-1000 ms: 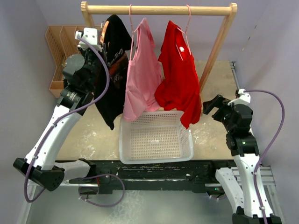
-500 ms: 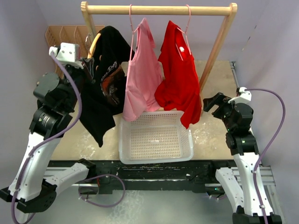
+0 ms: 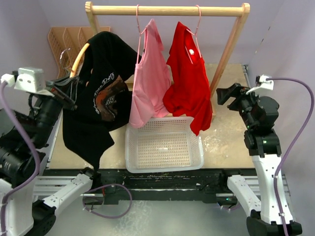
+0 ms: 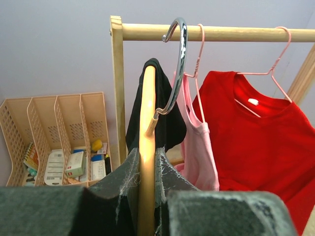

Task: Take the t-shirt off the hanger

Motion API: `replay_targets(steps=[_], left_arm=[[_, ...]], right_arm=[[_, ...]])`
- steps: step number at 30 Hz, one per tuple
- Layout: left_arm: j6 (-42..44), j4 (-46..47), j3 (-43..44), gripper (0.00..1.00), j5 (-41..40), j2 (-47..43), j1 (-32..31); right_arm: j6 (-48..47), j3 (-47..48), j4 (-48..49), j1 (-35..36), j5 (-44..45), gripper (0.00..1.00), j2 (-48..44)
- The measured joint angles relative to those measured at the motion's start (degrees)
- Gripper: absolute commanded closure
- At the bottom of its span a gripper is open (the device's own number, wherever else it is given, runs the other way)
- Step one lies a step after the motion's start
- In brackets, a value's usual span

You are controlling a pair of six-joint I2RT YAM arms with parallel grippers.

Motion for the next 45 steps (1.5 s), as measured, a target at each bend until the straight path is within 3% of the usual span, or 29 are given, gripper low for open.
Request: replay_targets(steps=[9,15,21,29,37,45], left_arm=[[-1.5,-9.8,2.5,1.00,0.7,-2.5,0.0],[-2.6,-16.7,2.3,1.00,1.4,-4.4,0.0],[-4.0,-18.1,-3.5,1.00,1.7,-8.9,0.0],[-5.4,-15.5,-12.2,1.00,1.8,-13.0,0.0],[-6.2,-9.5,-19.0,1.00,2.1,-16.9,0.0],[-8.6,-2.6,-22.6,1.00,3.1,-18.4,0.0]], right_arm=[[-1.4,10.0,1.0,5.3,-1.2,0.16,4.0],[-3.7,18.5,1.4,19.6,3.8,0.16,11.0],[-7.0,26.9,0.6,34.0,11.3,0.16,20.4],[-12.3,40.0,-1.2,48.7,18.3,0.19,32.0],[-16.4,47.0,-1.2,57.1,20.0,0.45,40.5],[-20.3,52.7,-1.1,62.7,20.2,0.47,48.4]])
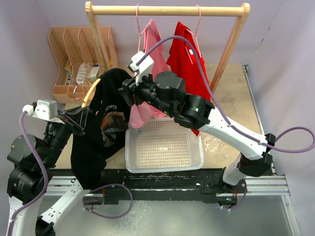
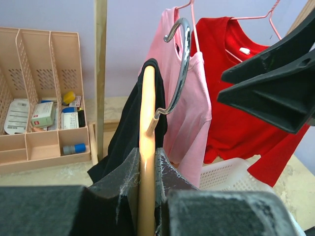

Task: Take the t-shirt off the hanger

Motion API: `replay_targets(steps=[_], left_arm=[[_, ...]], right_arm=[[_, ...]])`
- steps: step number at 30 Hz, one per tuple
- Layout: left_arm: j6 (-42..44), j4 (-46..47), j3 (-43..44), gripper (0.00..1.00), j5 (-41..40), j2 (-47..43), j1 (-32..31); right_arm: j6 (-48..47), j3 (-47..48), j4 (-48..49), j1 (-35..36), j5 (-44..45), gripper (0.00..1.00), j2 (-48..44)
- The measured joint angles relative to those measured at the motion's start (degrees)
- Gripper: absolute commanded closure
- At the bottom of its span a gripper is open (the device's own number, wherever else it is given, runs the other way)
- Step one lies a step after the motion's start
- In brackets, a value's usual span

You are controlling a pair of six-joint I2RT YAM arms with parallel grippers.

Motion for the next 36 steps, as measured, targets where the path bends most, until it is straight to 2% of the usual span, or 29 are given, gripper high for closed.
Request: replay_targets(steps=[7,19,21,24,28,32,36], left_arm=[[-1.6,2.5,-1.4,1.00,0.0,-0.3,0.0],[-3.0,3.7,-1.4,1.00,-0.3,-0.3,0.0],[-3.0,3.7,-1.4,1.00,-0.5,-0.3,0.0],[-3.0,3.7,-1.4,1.00,-0.5,-0.3,0.0],[-3.0,3.7,-1.4,1.00,-0.7,-0.3,0.0],[-3.0,3.7,-1.4,1.00,-0.7,0.0,0.0],[-3.0,3.7,-1.4,1.00,-0.7,0.3,0.0]], right_arm=[[-1.7,1.1,1.5,0.8,1.0,0.44,3.5],[-2.3,1.8,9.9,0.9,2.5,0.38,7.6],[-2.3,1.9,10.7,0.9,2.6,0.36,8.3],[-2.2,2.1,11.9,0.9,3.0,0.28,9.5],[-2.1,2.4,13.2,0.9,3.6,0.25,10.7],[-2.1,2.4,14.4,0.9,4.5,0.30,11.5],[-2.5,2.4,16.2,1.0,7.0,0.45,11.8]])
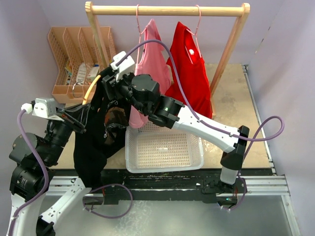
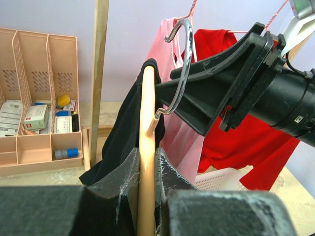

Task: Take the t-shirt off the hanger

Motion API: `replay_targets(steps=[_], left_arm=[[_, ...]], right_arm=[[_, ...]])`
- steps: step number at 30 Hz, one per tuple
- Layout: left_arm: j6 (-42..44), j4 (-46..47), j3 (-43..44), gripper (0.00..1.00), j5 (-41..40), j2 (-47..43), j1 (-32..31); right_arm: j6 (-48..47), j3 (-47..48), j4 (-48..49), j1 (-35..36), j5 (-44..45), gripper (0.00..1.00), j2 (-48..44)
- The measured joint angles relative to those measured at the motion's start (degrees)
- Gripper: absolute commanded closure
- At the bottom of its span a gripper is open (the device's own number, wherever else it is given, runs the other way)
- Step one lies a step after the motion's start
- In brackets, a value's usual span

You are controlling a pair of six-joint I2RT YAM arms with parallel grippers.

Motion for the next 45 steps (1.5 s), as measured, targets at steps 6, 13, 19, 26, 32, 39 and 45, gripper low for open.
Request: replay_targets(steps=[6,13,19,26,32,39,45], left_arm=[[-0.2,0.0,0.2,1.00,0.1,0.0,0.0],[-0.4,-0.3,0.3,1.00,0.2,0.0,0.0],[-0.6,-0.4,0.3,1.00,0.3,0.1,0.0],[-1.0,-0.5,0.3,1.00,0.6,0.2,0.0],[-0.7,-4.4,3.3,1.00,1.4,0.6,0.0],[-0.3,-10.9,8.4,1.00,3.3,0.6,0.0],[-0.4,-12.7,9.5,1.00,6.4,2.3,0.0]], right_arm=[[-1.4,0.0,3.7,0.0,3.3,0.50,0.4],[-2.3,1.0,4.5,0.0,4.6,0.47,3.6],[-2.1,1.0,4.4,0.0,4.6,0.68,4.3],[-3.7,-0.4,6.4,0.3,9.4,1.00,3.9],[-8.6,-0.8,8.2,0.5,16.4,1.00,3.2],[-11.0,-0.1,8.1,-1.5,20.8,1.00,3.1],[-7.4,6.3,0.7,-6.8,17.8,1.00,3.4]])
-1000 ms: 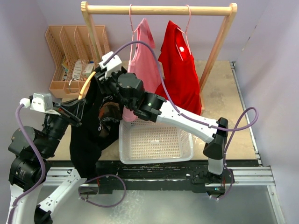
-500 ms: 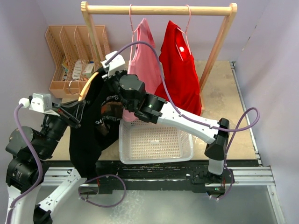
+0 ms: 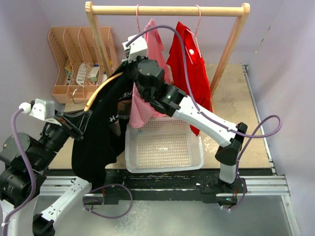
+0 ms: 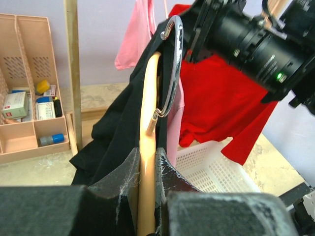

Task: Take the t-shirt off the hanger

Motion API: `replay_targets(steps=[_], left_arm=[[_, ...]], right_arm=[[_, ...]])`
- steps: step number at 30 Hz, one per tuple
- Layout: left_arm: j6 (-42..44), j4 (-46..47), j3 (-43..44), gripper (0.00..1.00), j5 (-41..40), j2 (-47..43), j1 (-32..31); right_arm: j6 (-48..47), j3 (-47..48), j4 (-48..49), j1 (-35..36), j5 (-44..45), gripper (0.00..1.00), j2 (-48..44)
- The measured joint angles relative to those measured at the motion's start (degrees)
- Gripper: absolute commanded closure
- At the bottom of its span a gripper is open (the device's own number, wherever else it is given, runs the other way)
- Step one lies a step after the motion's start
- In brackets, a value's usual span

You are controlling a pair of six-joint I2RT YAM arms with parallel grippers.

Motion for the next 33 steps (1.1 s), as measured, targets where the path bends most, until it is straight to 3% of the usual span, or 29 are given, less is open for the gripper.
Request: replay_targets(steps=[6,19,33], left_arm=[[0.0,0.5,0.0,1.00,2.3,1.7,0.0],[0.0,-1.0,-0.3,1.00,2.6,-0.9,0.3],[-0.1,-2.8,-0.2,1.00,-0.7,-3.9,0.3]], right_arm=[[2.4,8.3,-7.7,-3.4,-2.3,1.00,2.4],[10.4,8.7,-16.7,-6.4,-11.1,1.00,4.7],[16.5,-2.3,-17.1,-9.2,-14.6,1.00,0.8]])
